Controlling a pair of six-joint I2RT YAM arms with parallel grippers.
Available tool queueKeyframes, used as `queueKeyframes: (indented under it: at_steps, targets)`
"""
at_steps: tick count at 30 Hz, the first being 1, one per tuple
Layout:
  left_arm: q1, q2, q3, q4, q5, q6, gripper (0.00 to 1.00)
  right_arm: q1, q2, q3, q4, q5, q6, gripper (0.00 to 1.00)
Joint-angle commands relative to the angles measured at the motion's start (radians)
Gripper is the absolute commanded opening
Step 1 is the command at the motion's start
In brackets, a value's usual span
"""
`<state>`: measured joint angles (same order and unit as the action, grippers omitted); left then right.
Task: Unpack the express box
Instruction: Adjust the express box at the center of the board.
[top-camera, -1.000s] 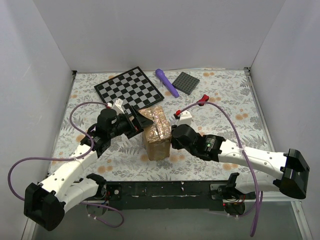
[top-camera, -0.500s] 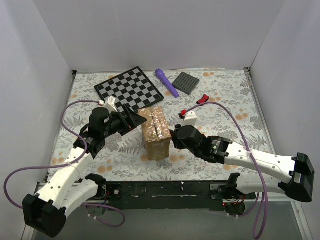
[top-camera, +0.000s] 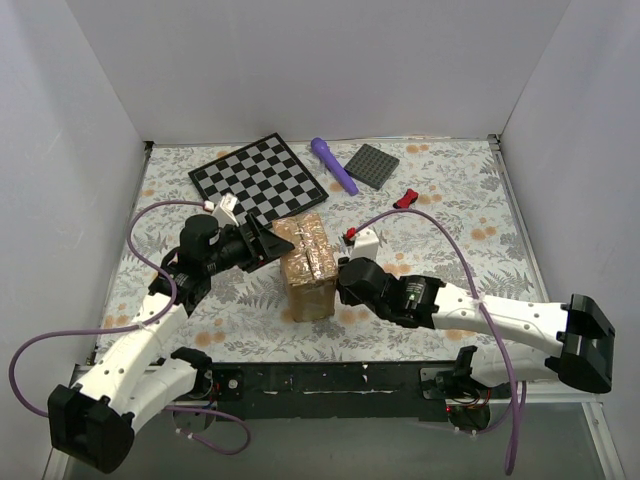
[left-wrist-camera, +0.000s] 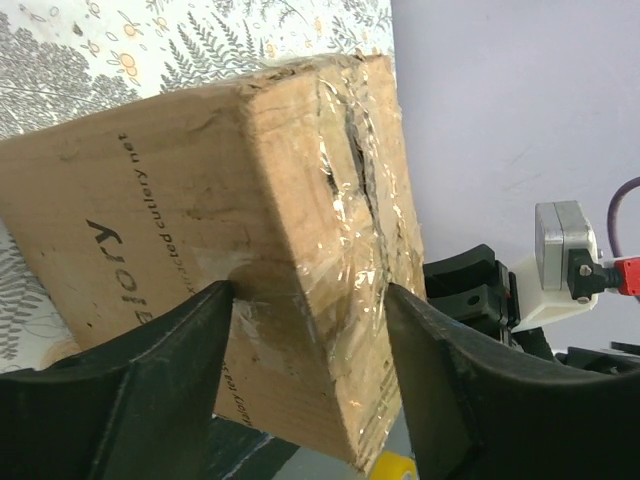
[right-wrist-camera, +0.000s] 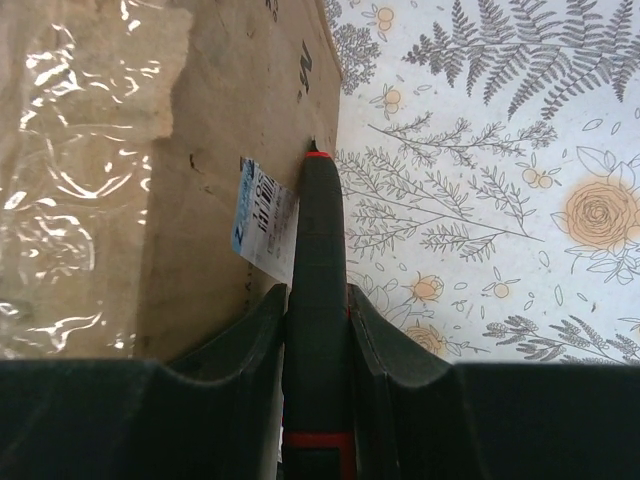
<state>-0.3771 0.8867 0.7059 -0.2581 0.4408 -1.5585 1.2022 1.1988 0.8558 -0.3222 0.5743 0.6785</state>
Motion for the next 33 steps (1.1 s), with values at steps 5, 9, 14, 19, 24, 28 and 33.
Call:
queueKeyframes:
  at_steps: [5, 9, 14, 19, 24, 28, 33]
  targets:
    - [0.033, 0.014, -0.014, -0.015, 0.051, 0.054, 0.56, 0.036, 0.050, 0.054, 0.052, -0.067, 0.029, 0.01]
    - [0.052, 0.020, -0.019, -0.010, 0.076, 0.066, 0.43, 0.036, 0.027, 0.039, 0.032, -0.034, 0.033, 0.01]
    - [0.063, 0.038, -0.017, 0.006, 0.113, 0.084, 0.24, 0.037, -0.013, 0.035, 0.017, -0.008, 0.009, 0.01]
    - [0.069, 0.058, -0.025, 0.028, 0.151, 0.081, 0.13, 0.036, -0.027, 0.045, 0.000, -0.002, -0.005, 0.01]
    - [0.072, 0.051, -0.020, 0.033, 0.148, 0.084, 0.02, 0.037, -0.056, 0.078, -0.040, 0.050, -0.036, 0.01]
    - [0.073, 0.049, -0.007, 0.022, 0.142, 0.080, 0.00, 0.037, -0.160, 0.111, 0.014, 0.116, -0.187, 0.01]
    - [0.072, 0.061, 0.027, 0.019, 0.139, 0.083, 0.00, 0.037, -0.301, 0.167, 0.143, 0.027, -0.527, 0.01]
